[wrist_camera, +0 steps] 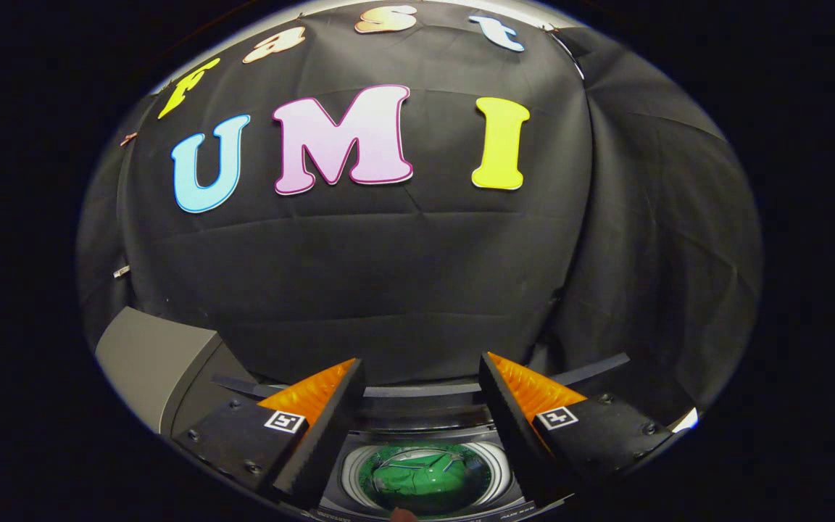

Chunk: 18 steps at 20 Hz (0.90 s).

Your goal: Put the clothes into the washing machine and then close the washing machine lid.

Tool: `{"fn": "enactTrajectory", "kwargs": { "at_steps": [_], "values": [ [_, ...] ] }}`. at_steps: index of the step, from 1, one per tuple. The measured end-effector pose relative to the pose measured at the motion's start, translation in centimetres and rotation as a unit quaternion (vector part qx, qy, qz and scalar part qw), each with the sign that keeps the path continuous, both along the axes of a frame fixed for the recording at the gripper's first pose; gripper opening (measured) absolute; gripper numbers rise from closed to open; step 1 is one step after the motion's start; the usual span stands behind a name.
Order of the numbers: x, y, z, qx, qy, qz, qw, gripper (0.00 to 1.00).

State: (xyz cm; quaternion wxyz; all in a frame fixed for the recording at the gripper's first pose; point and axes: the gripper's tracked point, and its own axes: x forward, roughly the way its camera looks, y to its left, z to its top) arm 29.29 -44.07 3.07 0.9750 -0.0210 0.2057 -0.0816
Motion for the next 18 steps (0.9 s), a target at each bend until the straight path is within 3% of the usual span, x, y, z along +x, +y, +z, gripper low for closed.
{"fn": "enactTrajectory", "kwargs": {
  "at_steps": [11,18],
  "values": [
    [-2.0,0.2,-0.4,0.006,-0.029,0.008,1.000,0.99],
    [-2.4,1.0,-2.9,0.019,0.004,0.023,1.000,0.99]
  ]
}}
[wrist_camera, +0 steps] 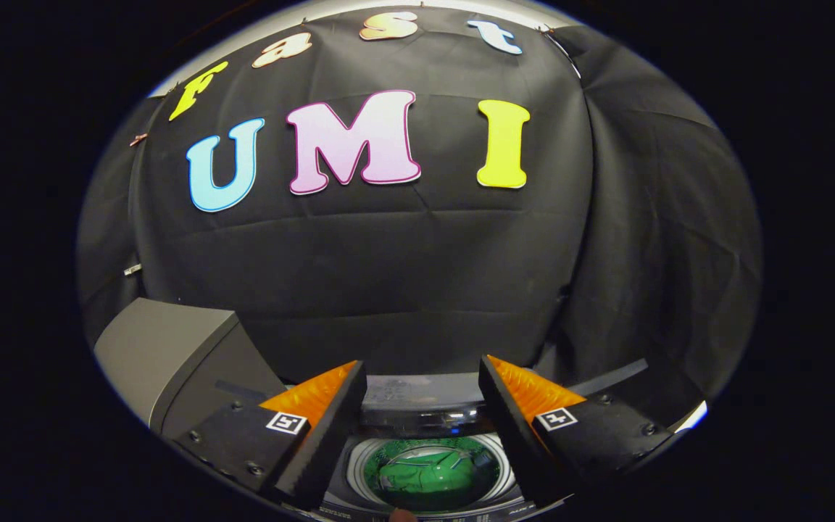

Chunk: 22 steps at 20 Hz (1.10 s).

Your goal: Put the clothes into the washing machine and then close the washing machine lid.

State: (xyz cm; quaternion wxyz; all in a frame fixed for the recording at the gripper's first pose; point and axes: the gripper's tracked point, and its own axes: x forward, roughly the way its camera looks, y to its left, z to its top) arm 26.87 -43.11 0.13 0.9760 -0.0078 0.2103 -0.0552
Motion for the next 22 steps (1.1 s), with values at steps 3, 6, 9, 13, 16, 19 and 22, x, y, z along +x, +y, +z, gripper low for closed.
{"fn": "enactTrajectory", "kwargs": {
  "at_steps": [3,6,9,13,16,19,22],
  "values": [
    [-1.5,0.7,-3.4,-0.003,0.038,0.008,0.999,1.00],
    [-2.3,0.9,-6.7,-0.007,0.075,0.008,0.997,1.00],
    [-3.7,0.1,-9.4,-0.009,0.109,-0.002,0.994,1.00],
    [-5.1,-1.1,-13.0,0.001,0.158,-0.024,0.987,0.99],
    [-6.3,-2.1,-15.4,0.006,0.187,-0.036,0.982,1.00],
    [-7.2,-2.7,-17.1,0.016,0.204,-0.047,0.978,1.00],
    [-7.8,-2.6,-18.3,0.022,0.215,-0.047,0.975,1.00]
  ]
}}
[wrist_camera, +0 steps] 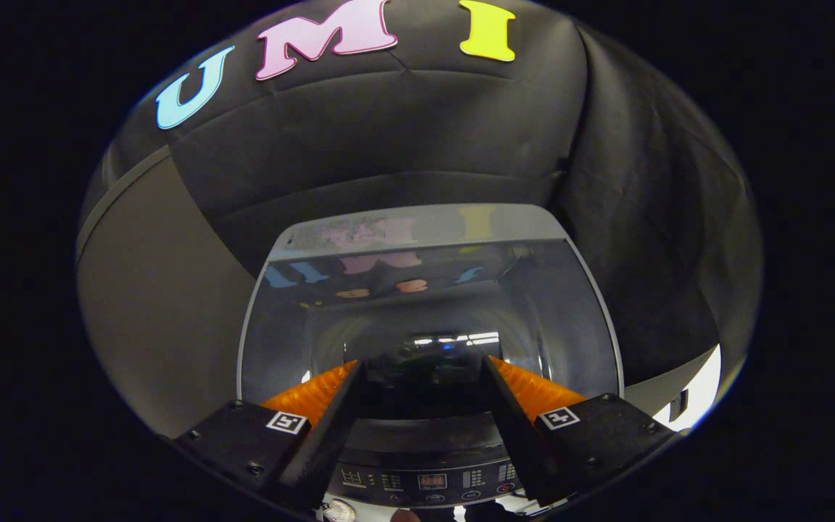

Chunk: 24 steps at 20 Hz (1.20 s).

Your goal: Put the clothes into the washing machine and then close the washing machine lid.

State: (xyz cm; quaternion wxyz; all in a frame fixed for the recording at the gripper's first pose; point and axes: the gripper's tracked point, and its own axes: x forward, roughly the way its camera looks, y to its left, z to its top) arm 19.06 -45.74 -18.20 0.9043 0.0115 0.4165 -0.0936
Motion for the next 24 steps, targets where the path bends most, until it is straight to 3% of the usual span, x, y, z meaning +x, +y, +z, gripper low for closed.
{"fn": "enactTrajectory", "kwargs": {
  "at_steps": [7,14,19,24],
  "values": [
    [0.2,0.4,1.1,-0.001,-0.007,0.011,1.000,1.00],
    [3.2,2.0,12.0,-0.014,-0.133,0.037,0.990,0.99],
    [3.8,3.9,22.4,-0.019,-0.253,0.059,0.965,1.00],
    [2.1,5.4,32.6,-0.032,-0.377,0.083,0.922,0.99]
  ]
}}
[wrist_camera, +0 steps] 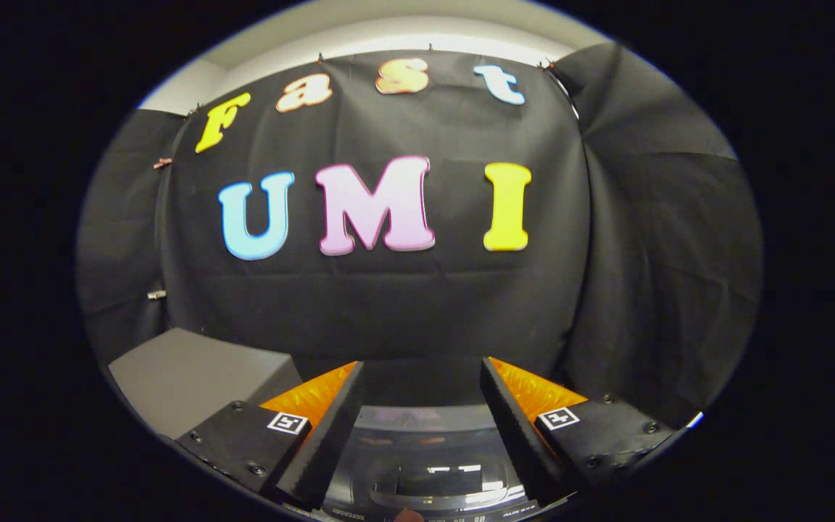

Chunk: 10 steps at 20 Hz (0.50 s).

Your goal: Put the clothes into the washing machine and then close the washing machine lid.

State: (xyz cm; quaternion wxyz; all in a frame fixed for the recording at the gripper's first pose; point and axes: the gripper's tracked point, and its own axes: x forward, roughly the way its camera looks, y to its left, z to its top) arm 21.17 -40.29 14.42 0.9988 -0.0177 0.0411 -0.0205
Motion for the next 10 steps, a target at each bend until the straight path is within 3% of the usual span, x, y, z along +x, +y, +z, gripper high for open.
{"fn": "enactTrajectory", "kwargs": {
  "at_steps": [4,10],
  "values": [
    [-1.6,0.0,5.6,0.008,-0.075,-0.002,0.997,0.99],
    [-2.4,0.1,6.9,-0.008,-0.092,-0.001,0.996,0.99]
  ]
}}
